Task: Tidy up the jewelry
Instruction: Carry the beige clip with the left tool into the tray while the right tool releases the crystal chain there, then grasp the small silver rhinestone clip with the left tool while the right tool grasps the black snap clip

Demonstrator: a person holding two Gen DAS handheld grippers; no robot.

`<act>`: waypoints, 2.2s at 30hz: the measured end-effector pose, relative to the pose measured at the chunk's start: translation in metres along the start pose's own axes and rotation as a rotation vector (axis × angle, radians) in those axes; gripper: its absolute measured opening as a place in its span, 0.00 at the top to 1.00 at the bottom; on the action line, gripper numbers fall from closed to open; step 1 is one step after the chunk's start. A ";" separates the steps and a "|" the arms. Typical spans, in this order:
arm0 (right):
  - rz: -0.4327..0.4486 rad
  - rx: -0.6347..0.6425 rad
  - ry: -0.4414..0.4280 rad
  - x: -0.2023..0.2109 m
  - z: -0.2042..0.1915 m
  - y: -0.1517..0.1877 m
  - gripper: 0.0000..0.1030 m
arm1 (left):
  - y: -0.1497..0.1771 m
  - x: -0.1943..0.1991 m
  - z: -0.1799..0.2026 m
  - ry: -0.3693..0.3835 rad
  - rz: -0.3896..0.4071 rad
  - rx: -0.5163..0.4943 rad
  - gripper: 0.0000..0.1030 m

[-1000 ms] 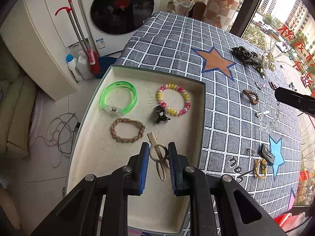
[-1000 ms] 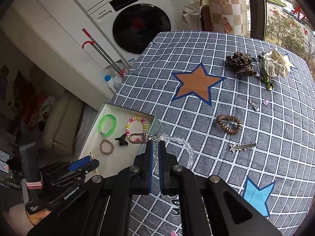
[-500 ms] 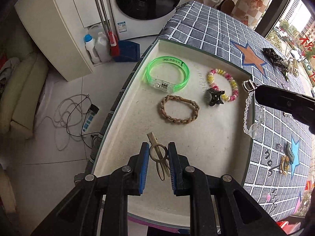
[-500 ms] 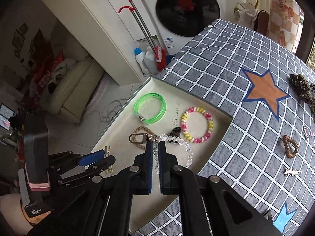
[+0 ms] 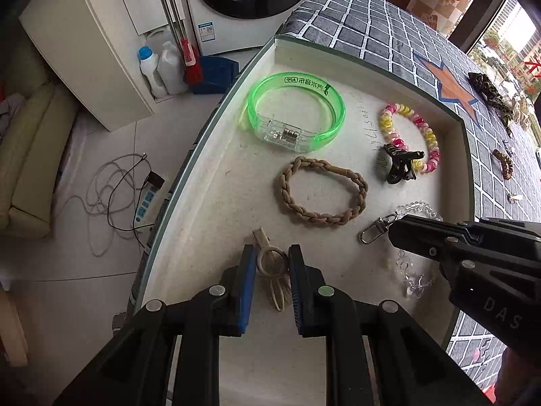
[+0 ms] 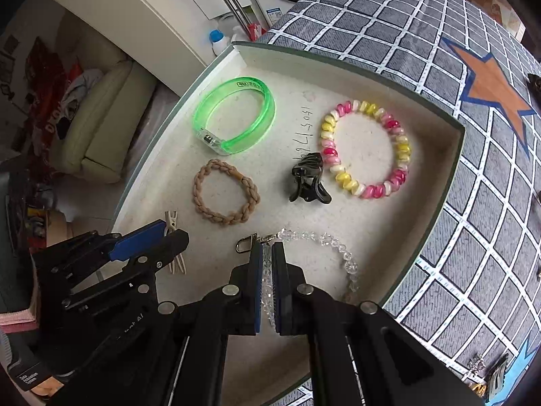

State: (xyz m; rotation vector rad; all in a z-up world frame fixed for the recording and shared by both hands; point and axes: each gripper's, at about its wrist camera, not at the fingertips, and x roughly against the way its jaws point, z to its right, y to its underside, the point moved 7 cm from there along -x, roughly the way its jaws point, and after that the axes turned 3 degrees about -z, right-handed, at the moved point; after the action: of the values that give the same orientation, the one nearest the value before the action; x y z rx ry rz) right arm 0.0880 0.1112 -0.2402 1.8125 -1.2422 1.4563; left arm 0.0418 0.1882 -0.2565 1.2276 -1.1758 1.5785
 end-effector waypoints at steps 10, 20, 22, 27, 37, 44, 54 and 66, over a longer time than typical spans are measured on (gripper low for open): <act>0.024 -0.061 0.008 -0.002 0.017 -0.016 0.95 | -0.027 -0.006 0.007 -0.009 0.026 -0.023 0.74; 0.008 -0.090 -0.027 -0.001 0.021 -0.020 0.94 | -0.029 -0.005 0.006 -0.030 0.030 -0.033 0.74; 0.003 -0.092 -0.028 0.002 0.024 -0.018 0.93 | -0.028 -0.005 0.005 -0.032 0.025 -0.026 0.74; 0.019 -0.092 -0.035 0.011 0.026 -0.016 0.82 | -0.025 -0.004 0.004 -0.029 0.009 -0.018 0.74; 0.110 -0.128 -0.062 0.059 0.039 -0.011 0.73 | -0.024 0.018 0.013 -0.056 0.069 -0.053 0.00; 0.128 -0.181 -0.050 0.077 0.060 0.003 0.63 | -0.024 0.028 0.024 -0.086 0.079 -0.088 0.00; 0.154 -0.320 -0.016 0.103 0.120 0.039 0.48 | -0.025 0.041 0.064 -0.065 0.080 -0.163 0.00; 0.160 -0.535 0.138 0.138 0.215 0.120 0.07 | -0.017 0.057 0.149 0.009 0.063 -0.298 0.00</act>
State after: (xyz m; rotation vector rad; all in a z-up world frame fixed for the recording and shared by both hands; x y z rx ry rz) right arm 0.0886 -0.1670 -0.1939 1.2622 -1.5503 1.1553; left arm 0.0808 0.0512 -0.1833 0.9972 -1.3978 1.3907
